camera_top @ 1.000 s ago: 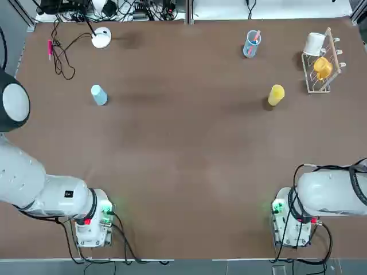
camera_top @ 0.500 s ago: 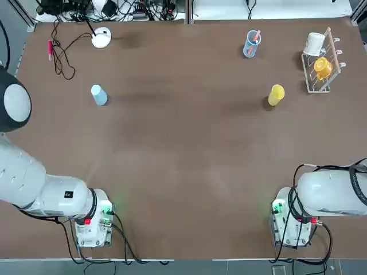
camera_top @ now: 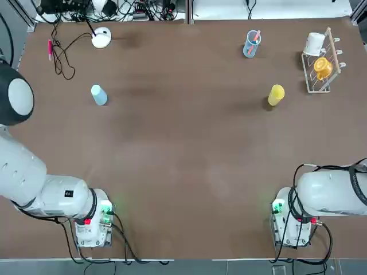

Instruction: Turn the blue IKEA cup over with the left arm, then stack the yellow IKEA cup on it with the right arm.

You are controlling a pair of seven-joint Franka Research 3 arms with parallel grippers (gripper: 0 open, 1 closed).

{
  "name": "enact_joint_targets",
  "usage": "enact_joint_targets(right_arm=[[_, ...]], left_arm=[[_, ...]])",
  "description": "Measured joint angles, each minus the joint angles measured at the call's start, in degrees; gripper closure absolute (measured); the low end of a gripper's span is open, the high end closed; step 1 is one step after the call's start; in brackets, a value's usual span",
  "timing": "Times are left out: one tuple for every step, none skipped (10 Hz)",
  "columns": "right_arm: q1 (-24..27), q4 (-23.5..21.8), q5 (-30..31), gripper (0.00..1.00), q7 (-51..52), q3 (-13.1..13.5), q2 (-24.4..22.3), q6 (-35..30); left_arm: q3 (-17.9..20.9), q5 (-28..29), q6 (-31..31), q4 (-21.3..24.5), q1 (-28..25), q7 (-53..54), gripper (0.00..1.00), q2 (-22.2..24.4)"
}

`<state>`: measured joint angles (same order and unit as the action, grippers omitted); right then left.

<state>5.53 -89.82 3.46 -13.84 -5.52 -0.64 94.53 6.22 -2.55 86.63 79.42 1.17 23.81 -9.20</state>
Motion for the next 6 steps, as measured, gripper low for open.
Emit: enact_joint_targets(right_arm=[[0.00, -0.01, 0.00, 0.00, 0.00, 0.00, 0.00, -0.01], [0.00, -0.02, 0.00, 0.00, 0.00, -0.01, 0.01, -0.02], [-0.01, -0.03, -0.01, 0.00, 0.00, -0.03, 0.03, -0.02], [-0.01, -0.04, -0.02, 0.00, 0.00, -0.03, 0.03, -0.02], [-0.01, -0.04, -0.02, 0.00, 0.00, -0.03, 0.03, -0.02], [-0.01, -0.05, -0.03, 0.00, 0.00, -0.03, 0.03, -0.03]], left_arm=[[0.11, -2.41, 0.00, -0.01, -2.48, 4.10, 0.01, 0.00], [0.14, -6.26, -0.56, 0.01, -5.75, 7.93, 0.00, -0.02], [0.19, -10.19, -2.73, 0.14, -8.86, 12.48, 0.00, -0.15], [0.21, -14.18, -4.97, 0.32, -11.25, 16.88, 0.00, -0.73], [0.17, -17.62, -5.93, 0.38, -13.35, 21.86, 0.01, -1.83], [0.17, -19.78, -6.15, 0.40, -15.03, 27.62, 0.01, -3.05]])
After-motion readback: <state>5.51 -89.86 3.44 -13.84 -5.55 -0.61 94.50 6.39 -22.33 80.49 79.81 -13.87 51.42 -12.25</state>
